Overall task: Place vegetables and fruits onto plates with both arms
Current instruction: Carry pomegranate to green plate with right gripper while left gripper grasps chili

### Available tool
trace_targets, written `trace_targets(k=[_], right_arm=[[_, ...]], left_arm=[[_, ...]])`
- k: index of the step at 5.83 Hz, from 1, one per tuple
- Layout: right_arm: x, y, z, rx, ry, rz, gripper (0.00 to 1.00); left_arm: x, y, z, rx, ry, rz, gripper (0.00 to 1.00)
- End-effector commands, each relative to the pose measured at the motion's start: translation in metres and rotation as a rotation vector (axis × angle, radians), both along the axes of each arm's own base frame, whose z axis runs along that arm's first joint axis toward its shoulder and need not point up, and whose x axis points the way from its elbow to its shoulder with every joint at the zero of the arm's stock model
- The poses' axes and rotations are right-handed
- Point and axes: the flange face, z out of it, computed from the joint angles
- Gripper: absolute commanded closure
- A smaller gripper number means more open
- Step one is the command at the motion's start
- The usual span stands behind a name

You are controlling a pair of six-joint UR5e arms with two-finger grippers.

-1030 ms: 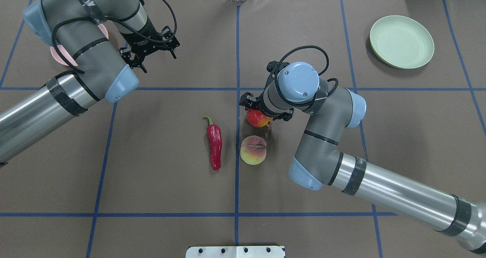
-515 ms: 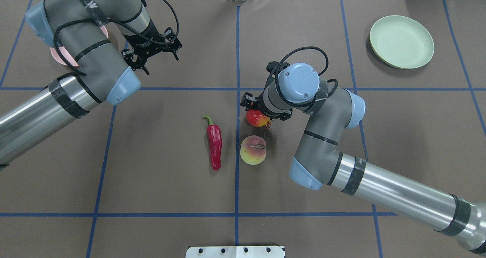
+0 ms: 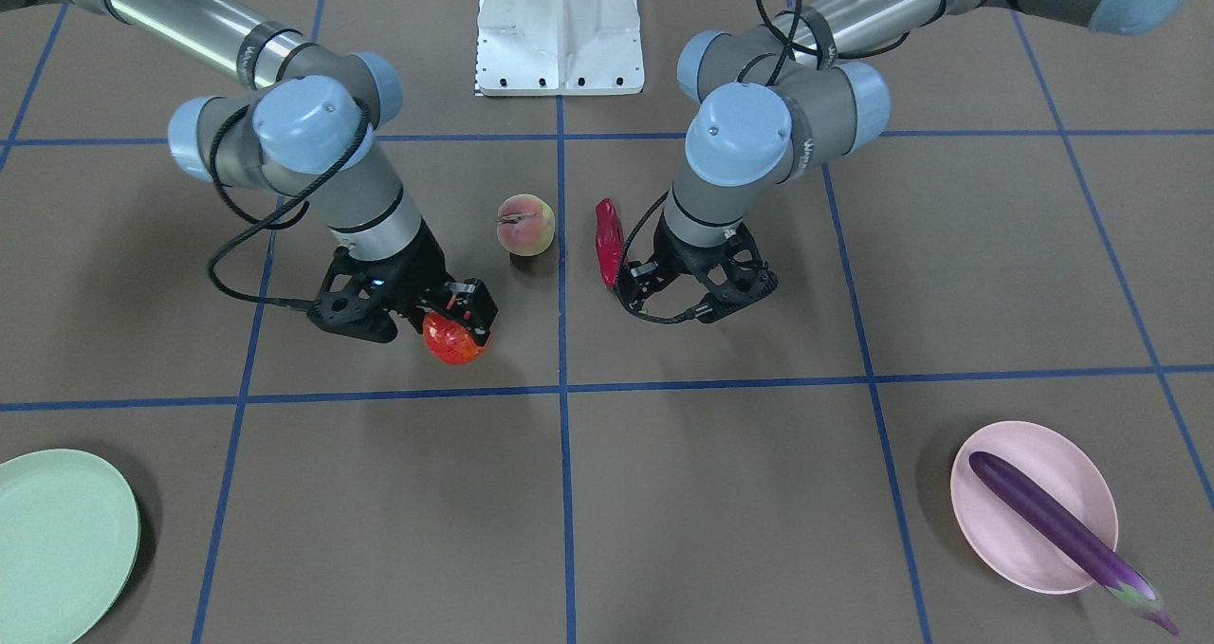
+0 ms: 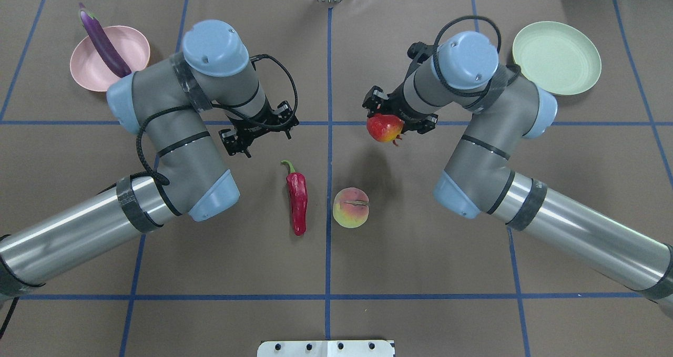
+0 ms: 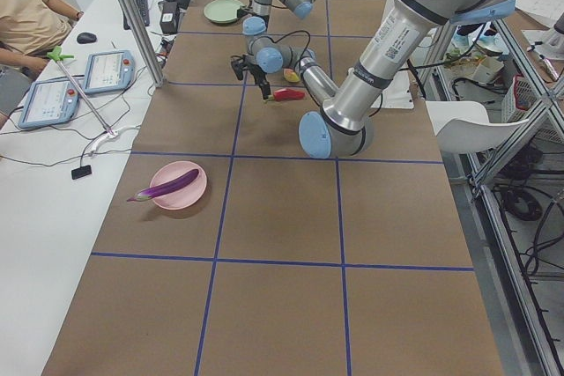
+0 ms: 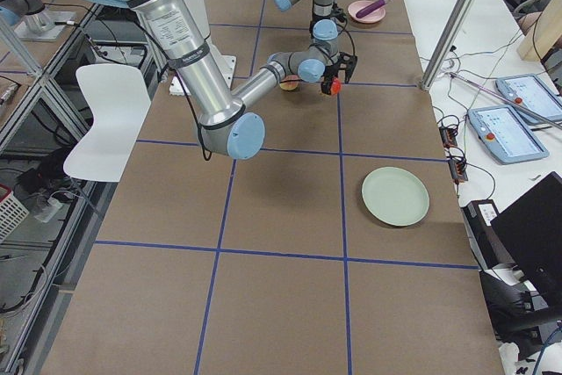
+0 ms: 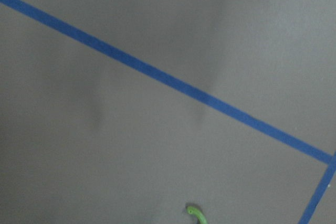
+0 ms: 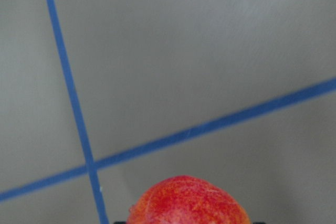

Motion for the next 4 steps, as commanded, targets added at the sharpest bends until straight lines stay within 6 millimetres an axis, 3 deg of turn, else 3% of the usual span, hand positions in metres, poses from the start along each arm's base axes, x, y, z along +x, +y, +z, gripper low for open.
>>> trace_targets(k=[1,2,3,4], right_arm=[[0.096,-0.082,0.067,0.021,0.097,0.016,1.0],[0.132,-0.118,0.103,0.016,0.157,0.022,1.0],[0.153,-0.133,0.123,0.008,0.188,0.03,1.0],[0.172,-0.144,0.141,0.019,0.218,0.02,1.0]], left_arm=[[0.046,0.051,0.005,0.021,-0.031,0.04,0.0],[0.066,0.076,0.001,0.023,-0.029,0.082,0.0],[0.069,0.077,0.0,0.024,-0.028,0.086,0.07],[0.072,0.078,0.002,0.022,-0.033,0.09,0.21]])
